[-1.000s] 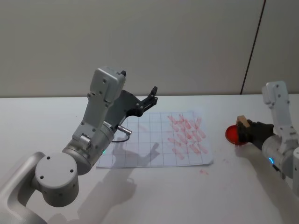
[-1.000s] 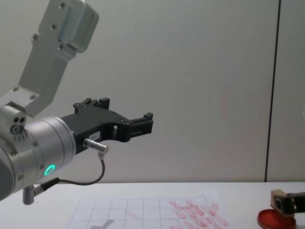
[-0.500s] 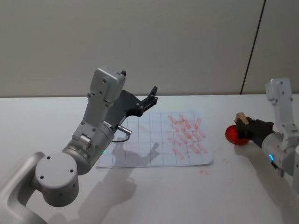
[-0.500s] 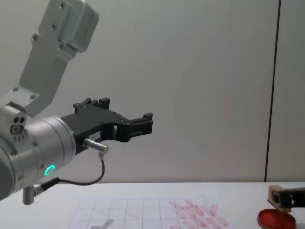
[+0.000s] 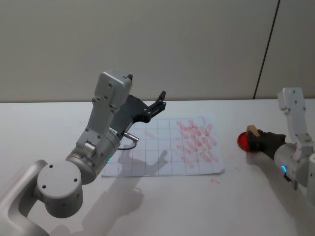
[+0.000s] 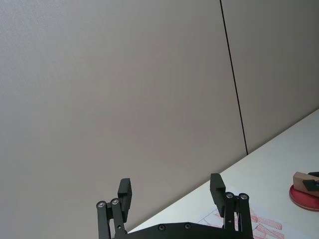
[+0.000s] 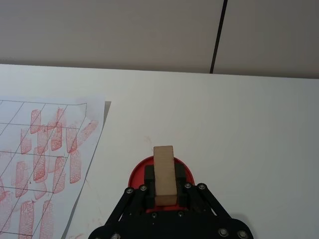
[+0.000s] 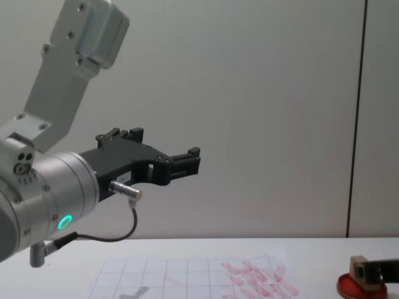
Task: Use the one hand to pick up the stamp and affix it onto the A4 paper.
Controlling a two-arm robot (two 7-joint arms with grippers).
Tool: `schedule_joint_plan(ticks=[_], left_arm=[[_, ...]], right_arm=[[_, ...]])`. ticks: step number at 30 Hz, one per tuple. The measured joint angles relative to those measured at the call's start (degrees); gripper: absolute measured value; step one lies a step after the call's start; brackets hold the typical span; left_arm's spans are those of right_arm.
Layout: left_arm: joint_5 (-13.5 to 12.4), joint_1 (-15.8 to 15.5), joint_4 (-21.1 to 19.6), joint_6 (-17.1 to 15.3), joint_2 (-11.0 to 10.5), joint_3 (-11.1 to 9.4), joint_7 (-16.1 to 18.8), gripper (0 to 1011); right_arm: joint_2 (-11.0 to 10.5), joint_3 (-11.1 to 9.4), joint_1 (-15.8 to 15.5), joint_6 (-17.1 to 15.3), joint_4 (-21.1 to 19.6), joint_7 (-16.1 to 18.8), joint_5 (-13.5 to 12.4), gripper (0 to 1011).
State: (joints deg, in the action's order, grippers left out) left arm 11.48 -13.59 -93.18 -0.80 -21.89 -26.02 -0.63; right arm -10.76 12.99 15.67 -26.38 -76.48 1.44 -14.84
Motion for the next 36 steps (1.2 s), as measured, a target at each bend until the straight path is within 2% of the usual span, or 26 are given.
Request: schedule_joint_plan(ticks=[22, 36], left_arm=[[0.0, 0.0, 0.0, 0.0, 0.0, 0.0, 0.0, 1001], [0.0, 0.0, 0.0, 0.0, 0.0, 0.0, 0.0, 1001]], right_arm=[[0.8, 0.2, 1.0, -2.2, 2.6, 0.3, 0.7, 218], [1.1, 0.3, 1.5, -2.5, 4.0, 1.0, 1.3, 218]])
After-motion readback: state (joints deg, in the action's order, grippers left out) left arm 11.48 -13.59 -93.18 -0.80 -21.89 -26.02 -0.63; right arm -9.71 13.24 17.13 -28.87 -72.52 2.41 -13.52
